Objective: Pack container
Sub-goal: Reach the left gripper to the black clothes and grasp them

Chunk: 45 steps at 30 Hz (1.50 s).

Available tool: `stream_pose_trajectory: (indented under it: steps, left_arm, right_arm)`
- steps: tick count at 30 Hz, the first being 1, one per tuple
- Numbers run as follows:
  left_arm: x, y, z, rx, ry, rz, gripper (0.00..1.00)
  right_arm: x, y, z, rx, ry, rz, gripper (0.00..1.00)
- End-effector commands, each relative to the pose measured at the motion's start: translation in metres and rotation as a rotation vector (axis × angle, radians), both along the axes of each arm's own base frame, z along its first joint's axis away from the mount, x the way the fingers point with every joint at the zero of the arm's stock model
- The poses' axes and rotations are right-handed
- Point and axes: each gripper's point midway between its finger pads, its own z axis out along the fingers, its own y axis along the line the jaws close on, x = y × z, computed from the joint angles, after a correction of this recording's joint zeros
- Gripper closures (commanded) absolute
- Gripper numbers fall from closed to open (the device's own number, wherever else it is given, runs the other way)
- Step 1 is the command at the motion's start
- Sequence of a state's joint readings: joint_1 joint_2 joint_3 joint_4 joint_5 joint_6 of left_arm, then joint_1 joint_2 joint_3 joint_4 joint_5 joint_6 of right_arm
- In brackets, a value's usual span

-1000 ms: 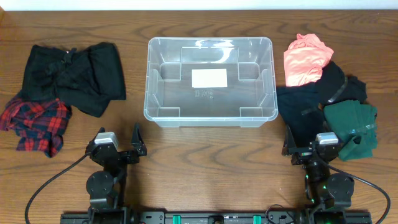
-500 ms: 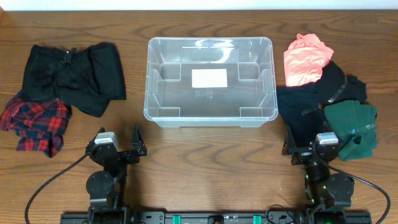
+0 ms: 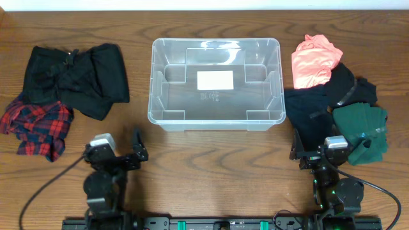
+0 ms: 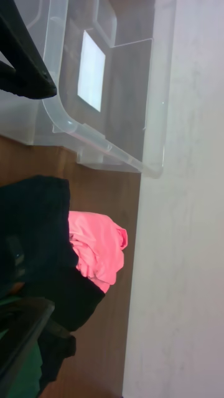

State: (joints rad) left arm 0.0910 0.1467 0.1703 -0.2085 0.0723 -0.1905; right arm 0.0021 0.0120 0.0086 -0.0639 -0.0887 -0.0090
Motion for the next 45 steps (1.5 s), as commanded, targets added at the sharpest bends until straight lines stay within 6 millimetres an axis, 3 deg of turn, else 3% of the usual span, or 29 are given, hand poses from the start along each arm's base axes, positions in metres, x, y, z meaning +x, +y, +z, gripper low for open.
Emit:
stream_pose_trajectory:
  steps: [1,7,13,19,24,29,39,45]
  left_arm:
    - [0.001,0.012,0.052,0.016,0.01,0.045,0.02]
    - [0.02,0.032,0.073,0.103,0.338,0.039,0.02]
    - [0.063,0.029,0.071,0.109,0.635,-0.115,0.02]
    - [0.112,0.04,0.036,0.068,0.759,-0.128,0.02]
    - [0.139,0.046,0.002,0.063,0.793,-0.135,0.02]
    - [0.164,0.051,-0.011,0.139,0.756,-0.179,0.02]
    - [0.183,0.083,-0.057,0.326,0.847,-0.136,0.02]
    - [0.2,0.083,-0.072,0.34,0.82,-0.139,0.02]
  right_arm:
    - [0.0,-0.004,-0.002,0.007,0.004,-0.018,0.01]
    - [0.0,-0.004,-0.002,0.007,0.004,-0.018,0.01]
    - [0.0,-0.004,-0.002,0.007,0.004,-0.018,0.01]
    - [0.0,-0.004,-0.002,0.007,0.004,-0.018,0.01]
    - [0.0,-0.004,-0.002,0.007,0.004,-0.018,0.01]
    - [0.0,-0.004,-0.002,0.007,0.004,-0.018,0.01]
    - [0.0,-0.004,-0.002,0.007,0.004,-0.018,0.01]
    - [0.0,-0.004,-0.002,0.007,0.004,-0.018,0.01]
